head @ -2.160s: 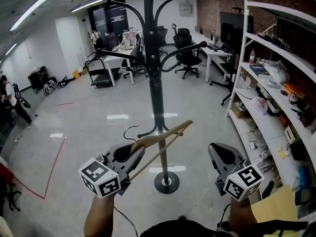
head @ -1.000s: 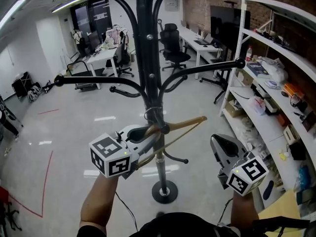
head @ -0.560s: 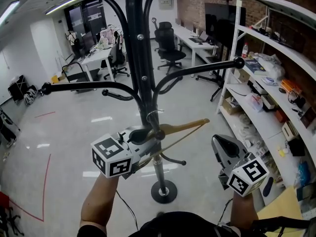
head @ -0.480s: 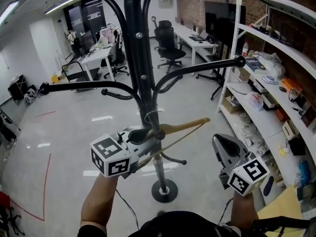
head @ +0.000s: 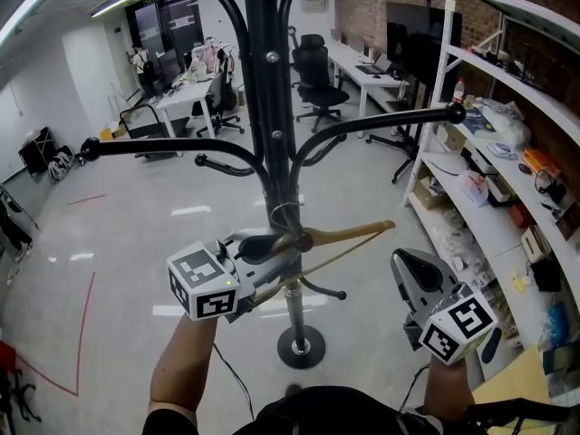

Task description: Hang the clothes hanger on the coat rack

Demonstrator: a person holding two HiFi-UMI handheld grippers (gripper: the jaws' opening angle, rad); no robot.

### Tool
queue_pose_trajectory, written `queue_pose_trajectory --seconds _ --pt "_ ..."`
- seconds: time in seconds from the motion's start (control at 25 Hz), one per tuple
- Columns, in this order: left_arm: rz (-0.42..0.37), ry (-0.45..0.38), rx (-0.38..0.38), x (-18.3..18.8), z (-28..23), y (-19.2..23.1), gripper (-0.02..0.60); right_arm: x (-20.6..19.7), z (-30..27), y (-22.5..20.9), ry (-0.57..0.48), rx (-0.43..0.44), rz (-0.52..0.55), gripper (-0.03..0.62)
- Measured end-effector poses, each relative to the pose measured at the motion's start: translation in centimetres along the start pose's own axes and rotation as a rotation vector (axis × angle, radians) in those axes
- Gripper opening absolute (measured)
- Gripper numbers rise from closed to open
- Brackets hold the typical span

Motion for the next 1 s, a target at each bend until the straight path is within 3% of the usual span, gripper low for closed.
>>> queue_pose_trajectory --seconds 0.44,0.88,1.0 --pt "-0.072 -0.026 0.066 0.0 0.3 0.6 0.055 -0.3 0.4 -0.5 0.01 -0.003 -0.009 0.008" --pt "-0.109 -0.039 0.103 0.5 1.8 0.8 0.144 -0.1 0.7 -0.1 0.004 0.023 -0.019 0.008" --pt "-0.116 -0.035 0.128 0.6 2.1 0.8 0.143 -0.1 0.9 -0.2 0.002 0.025 -0.022 0.008"
Point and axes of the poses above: the fingertips, and each gripper's own axes: z backward along the fingers, y to its left, x out of its top, the point moved 2 cm from there along z, backward along the fingers, and after that the axes turned 2 degrees about z, right-handed, at the moved point
